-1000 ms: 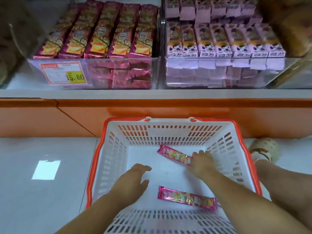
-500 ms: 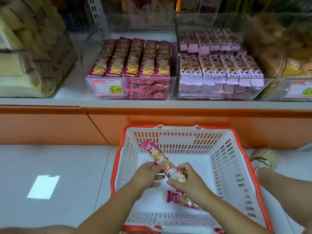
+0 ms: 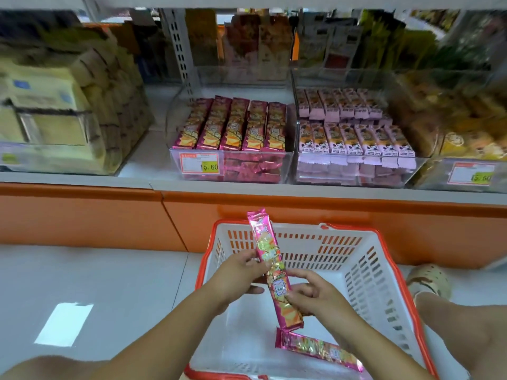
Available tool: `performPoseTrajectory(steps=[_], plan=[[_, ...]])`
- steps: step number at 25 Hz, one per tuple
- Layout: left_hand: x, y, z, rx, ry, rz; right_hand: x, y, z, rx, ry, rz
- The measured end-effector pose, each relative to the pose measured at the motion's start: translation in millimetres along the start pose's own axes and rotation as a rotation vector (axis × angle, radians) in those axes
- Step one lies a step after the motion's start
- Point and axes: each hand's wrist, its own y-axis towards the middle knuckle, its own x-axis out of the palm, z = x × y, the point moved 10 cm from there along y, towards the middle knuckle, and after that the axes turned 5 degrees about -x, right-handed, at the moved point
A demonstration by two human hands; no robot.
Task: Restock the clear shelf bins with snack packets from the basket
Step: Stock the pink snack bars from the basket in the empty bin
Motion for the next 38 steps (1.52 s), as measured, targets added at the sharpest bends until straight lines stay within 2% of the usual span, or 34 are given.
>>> performPoseTrajectory(steps=[6,8,9,11,13,15,19,23,27,30,36,38], plan=[[-38,-28,81,0.148,0.241,-0.069,15,6,-65,-0.149,0.054,-0.019],[-61,-36,113,0.205,0.210,-0.022,22,6,-97,-0.247,0.038,-0.016],[-80,-39,131,0.266,0.127,0.073,24,8,-117,-0.304,0.026,-0.006],[-143,-49,157,0.429,0.021,0.480,24,19,-157,-0.390,0.014,0.047],[-186,-66,172,0.538,0.166,0.851,27,38,-198,-0.455,-0.013,0.085],[-206,-64,172,0.522,0.261,0.960,32,63,-240,-0.505,-0.023,0.130],[-229,-34,157,0.390,0.170,0.865,54,131,-297,-0.515,-0.133,0.192],[-232,-16,154,0.399,0.052,0.747,78,181,-315,-0.478,-0.257,0.285],[-231,-7,155,0.425,0.051,0.716,100,183,-326,-0.552,-0.485,0.387],[-231,-5,154,0.425,0.019,0.699,110,180,-322,-0.558,-0.646,0.382],[-224,-9,156,0.414,-0.029,0.628,119,176,-321,-0.584,-0.705,0.324],[-220,-14,156,0.427,-0.031,0.616,115,162,-327,-0.646,-0.668,0.324]])
